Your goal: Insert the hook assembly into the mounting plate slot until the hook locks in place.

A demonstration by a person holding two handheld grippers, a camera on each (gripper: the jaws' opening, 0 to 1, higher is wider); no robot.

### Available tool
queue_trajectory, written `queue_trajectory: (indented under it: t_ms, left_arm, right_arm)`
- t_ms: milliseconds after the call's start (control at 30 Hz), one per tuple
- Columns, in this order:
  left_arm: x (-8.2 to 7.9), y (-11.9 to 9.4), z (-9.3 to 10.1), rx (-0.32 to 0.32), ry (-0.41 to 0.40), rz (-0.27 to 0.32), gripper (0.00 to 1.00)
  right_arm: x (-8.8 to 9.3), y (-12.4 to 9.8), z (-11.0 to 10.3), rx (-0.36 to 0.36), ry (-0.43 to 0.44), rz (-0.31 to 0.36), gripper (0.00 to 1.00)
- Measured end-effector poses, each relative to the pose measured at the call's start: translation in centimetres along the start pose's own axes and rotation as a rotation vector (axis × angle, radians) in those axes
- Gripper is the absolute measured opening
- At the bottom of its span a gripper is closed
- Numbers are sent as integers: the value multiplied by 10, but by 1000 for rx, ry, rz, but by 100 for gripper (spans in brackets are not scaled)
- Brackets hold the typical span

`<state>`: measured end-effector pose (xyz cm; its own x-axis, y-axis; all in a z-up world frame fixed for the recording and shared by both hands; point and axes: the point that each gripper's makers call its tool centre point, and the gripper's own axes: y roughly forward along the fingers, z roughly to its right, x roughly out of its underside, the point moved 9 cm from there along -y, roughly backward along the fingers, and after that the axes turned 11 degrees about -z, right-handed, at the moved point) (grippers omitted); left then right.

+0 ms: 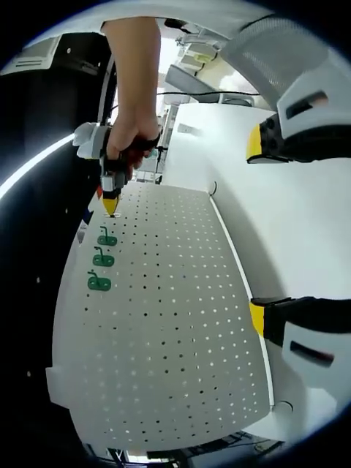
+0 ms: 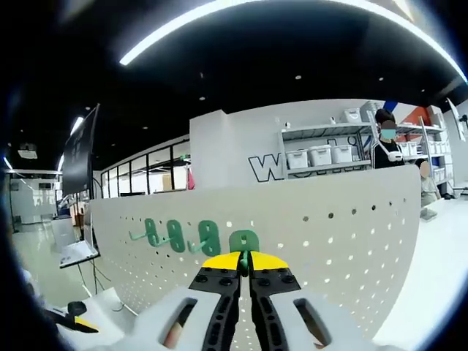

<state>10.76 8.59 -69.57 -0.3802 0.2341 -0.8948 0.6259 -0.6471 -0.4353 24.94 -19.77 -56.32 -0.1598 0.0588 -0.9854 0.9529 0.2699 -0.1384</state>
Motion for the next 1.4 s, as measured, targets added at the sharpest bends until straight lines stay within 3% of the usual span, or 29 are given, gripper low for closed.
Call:
queue_trajectory:
  t_ms: [933,1100,1400]
  left_arm:
    - [-4,-4,-7,-26,-11,-3,76]
    - [-7,-5,-8,-26,-8,-1,76]
    - [-10,-5,-9,-26,-3,9,76]
  right_arm:
    - [-6,22,6,30,-19,32,1]
    - [-5,24,0,88,-55,35,1]
    - [0,26,-6,168,-39,56,1]
